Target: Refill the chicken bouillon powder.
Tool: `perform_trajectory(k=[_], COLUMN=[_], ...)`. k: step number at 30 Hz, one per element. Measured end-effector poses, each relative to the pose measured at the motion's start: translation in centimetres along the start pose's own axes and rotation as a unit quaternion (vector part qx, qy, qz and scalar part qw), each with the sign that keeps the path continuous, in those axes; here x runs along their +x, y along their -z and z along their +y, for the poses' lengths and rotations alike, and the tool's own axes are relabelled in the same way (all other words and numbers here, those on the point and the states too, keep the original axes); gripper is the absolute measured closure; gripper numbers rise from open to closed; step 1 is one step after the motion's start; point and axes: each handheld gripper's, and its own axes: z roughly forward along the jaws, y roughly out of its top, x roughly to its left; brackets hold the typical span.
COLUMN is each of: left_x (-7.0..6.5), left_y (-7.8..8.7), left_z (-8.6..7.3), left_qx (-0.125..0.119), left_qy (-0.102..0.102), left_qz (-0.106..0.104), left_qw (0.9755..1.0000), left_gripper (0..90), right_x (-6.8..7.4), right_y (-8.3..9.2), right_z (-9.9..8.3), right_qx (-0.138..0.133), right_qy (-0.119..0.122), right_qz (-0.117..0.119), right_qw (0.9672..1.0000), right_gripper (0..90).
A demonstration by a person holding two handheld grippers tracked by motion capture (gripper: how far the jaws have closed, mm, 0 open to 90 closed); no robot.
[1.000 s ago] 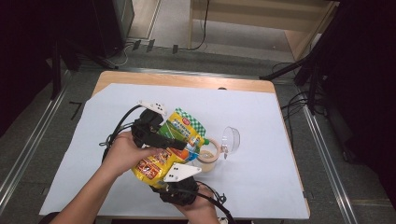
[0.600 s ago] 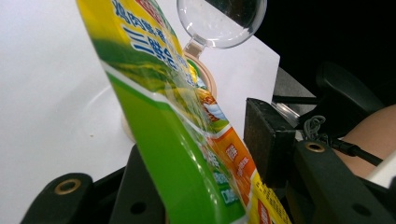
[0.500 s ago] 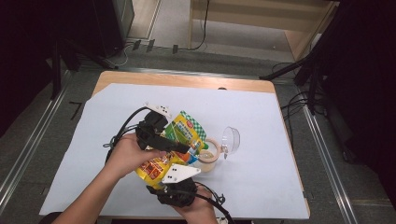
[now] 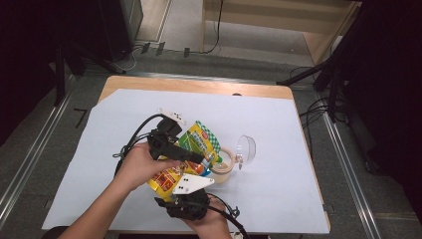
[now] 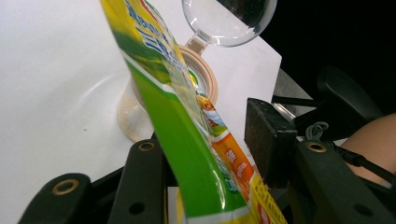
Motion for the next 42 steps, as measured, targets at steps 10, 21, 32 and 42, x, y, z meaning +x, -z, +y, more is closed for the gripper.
perform_trajectory(k=[10,21,32,42], left_x=[0.0,-0.2,-1.1,-0.7], left_y=[0.0,0.0,0.3,0.6], left_z=[0.1,0.5,0.8,0.9], left_qx=[0.004,0.011,0.012,0.009], left_qy=[0.002,0.005,0.008,0.024], left_qz=[0.006,0.012,0.02,0.024], left_qw=[1.0,0.9999,0.9997,0.9994], left_gripper=[63.4,63.5,55.7,66.8], right_x=[0.3,0.3,-0.5,-0.5], right_y=[-0.2,-0.2,0.8,0.9], right_z=[0.2,0.3,0.8,1.0], right_qx=[0.019,0.022,-0.02,-0.015], right_qy=[0.035,0.034,-0.025,-0.017], right_qz=[-0.008,-0.005,0.011,0.014], right_qw=[0.9992,0.9992,0.9994,0.9996], right_gripper=[60.6,63.6,66.3,63.1])
